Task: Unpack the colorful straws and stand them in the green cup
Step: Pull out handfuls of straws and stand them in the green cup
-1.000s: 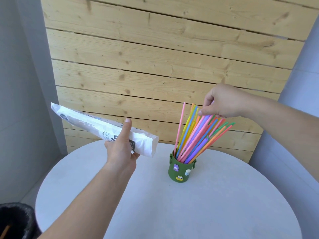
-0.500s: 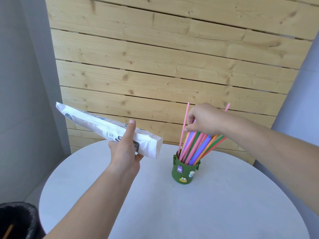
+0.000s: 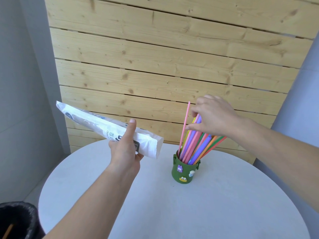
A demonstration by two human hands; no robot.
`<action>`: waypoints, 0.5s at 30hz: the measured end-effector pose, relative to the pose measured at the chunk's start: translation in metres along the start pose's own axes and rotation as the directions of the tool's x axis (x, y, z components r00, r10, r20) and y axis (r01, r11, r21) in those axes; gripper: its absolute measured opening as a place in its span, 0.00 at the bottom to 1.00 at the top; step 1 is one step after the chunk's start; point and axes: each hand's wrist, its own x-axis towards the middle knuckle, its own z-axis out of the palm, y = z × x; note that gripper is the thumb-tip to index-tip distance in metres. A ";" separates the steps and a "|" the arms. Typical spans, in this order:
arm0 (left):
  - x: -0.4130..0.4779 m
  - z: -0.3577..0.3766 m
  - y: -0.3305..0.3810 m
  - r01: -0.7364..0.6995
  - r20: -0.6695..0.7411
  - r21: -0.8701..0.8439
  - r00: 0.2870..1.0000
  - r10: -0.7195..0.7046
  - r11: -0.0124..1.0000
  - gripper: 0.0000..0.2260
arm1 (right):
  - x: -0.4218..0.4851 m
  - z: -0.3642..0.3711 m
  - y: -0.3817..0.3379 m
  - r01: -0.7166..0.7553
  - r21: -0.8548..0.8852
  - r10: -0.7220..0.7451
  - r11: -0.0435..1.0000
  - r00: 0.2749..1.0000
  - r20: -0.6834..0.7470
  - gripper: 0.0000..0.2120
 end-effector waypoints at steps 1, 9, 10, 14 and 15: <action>0.000 0.000 0.000 0.000 0.000 -0.001 1.000 0.000 1.000 0.38 | -0.001 -0.001 0.002 0.003 -0.005 -0.003 1.000 1.000 -0.022 0.27; -0.001 0.000 0.000 0.009 0.006 0.002 1.000 -0.009 1.000 0.39 | -0.024 -0.003 0.001 0.064 -0.007 -0.065 0.998 0.993 -0.096 0.34; -0.001 0.000 0.000 0.008 0.007 0.002 1.000 -0.008 1.000 0.38 | -0.026 -0.002 0.000 0.076 -0.003 -0.076 0.997 0.992 -0.103 0.34; -0.003 0.000 0.000 0.008 -0.003 -0.001 1.000 -0.008 1.000 0.38 | -0.030 -0.001 -0.004 0.087 0.017 -0.084 0.996 0.989 -0.124 0.36; -0.003 0.000 0.000 0.010 -0.005 -0.001 1.000 -0.010 1.000 0.38 | -0.031 -0.001 -0.005 0.086 0.022 -0.082 0.996 0.989 -0.125 0.38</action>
